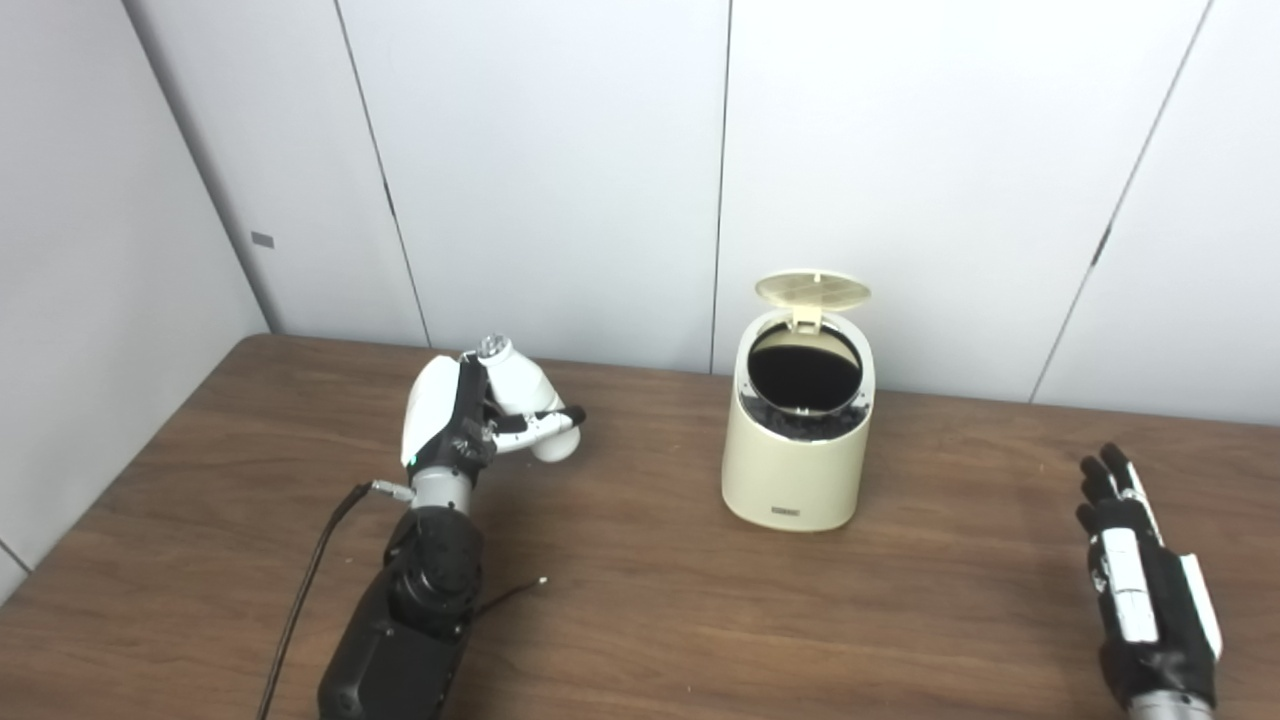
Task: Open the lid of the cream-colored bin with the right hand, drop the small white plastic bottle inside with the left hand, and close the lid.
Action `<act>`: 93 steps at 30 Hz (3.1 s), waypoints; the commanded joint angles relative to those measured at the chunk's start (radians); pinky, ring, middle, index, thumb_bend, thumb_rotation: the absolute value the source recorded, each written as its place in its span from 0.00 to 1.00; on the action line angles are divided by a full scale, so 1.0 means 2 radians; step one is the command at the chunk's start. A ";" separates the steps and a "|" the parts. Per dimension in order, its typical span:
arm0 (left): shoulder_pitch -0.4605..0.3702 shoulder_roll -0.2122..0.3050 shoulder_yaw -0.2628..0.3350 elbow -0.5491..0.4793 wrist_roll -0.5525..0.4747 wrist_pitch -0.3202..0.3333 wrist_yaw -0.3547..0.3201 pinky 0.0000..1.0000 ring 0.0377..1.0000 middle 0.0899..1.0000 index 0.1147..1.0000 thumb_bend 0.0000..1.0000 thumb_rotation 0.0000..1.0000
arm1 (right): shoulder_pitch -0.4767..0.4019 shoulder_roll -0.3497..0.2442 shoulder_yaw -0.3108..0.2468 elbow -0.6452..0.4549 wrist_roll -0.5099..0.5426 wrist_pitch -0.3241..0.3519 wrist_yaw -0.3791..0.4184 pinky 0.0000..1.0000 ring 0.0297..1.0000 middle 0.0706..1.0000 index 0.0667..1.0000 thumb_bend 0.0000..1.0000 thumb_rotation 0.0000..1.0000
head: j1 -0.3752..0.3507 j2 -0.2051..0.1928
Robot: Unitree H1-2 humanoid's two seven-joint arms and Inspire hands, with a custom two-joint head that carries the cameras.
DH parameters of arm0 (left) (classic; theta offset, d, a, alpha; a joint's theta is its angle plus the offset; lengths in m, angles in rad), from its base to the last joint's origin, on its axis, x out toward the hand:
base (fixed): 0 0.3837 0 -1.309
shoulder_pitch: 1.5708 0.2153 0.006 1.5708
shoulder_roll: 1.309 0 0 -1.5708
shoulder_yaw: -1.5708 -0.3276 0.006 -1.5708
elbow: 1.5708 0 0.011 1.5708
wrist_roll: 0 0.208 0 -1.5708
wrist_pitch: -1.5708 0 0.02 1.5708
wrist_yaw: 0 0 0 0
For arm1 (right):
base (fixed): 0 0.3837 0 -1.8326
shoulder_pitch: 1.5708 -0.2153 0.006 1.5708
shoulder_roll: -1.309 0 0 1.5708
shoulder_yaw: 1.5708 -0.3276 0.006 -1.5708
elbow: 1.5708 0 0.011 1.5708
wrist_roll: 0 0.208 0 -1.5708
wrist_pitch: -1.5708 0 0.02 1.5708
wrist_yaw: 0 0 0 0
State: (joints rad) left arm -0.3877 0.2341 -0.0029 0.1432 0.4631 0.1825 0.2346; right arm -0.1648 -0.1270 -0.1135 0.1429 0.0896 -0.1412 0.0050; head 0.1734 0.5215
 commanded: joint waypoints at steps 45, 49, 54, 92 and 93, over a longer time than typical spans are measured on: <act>-0.085 -0.104 -0.096 -0.088 0.091 -0.103 0.013 0.35 0.41 0.48 0.43 0.47 0.00 | 0.027 0.029 0.015 0.005 -0.036 0.017 -0.020 0.94 0.96 0.93 0.93 0.63 0.89 | -0.057 0.010; -0.097 -0.116 -0.097 -0.060 0.093 -0.115 0.027 0.37 0.40 0.45 0.44 0.48 0.00 | 0.026 0.028 0.016 0.008 -0.042 0.015 -0.022 0.93 0.96 0.93 0.93 0.64 0.89 | -0.057 0.009; -0.116 -0.121 -0.103 -0.012 0.102 -0.140 0.053 0.34 0.40 0.46 0.45 0.47 0.00 | 0.026 0.032 0.014 0.009 -0.036 0.014 -0.021 0.92 0.95 0.93 0.93 0.61 0.88 | -0.057 0.008; -0.174 -0.100 -0.141 0.211 0.135 -0.268 0.176 0.34 0.38 0.47 0.46 0.47 0.00 | 0.023 0.040 0.014 0.004 -0.032 0.010 -0.023 0.92 0.95 0.92 0.92 0.58 0.89 | -0.063 0.009; -0.173 -0.101 -0.140 0.209 0.132 -0.267 0.174 0.33 0.37 0.46 0.47 0.47 0.00 | 0.023 0.040 0.013 0.004 -0.029 0.010 -0.022 0.92 0.96 0.93 0.92 0.58 0.89 | -0.063 0.009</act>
State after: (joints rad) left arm -0.6850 0.0329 -0.2882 0.5960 0.7334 -0.3384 0.5626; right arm -0.1592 -0.0765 -0.0981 0.1113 0.0161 -0.1025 -0.0441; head 0.0460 0.5384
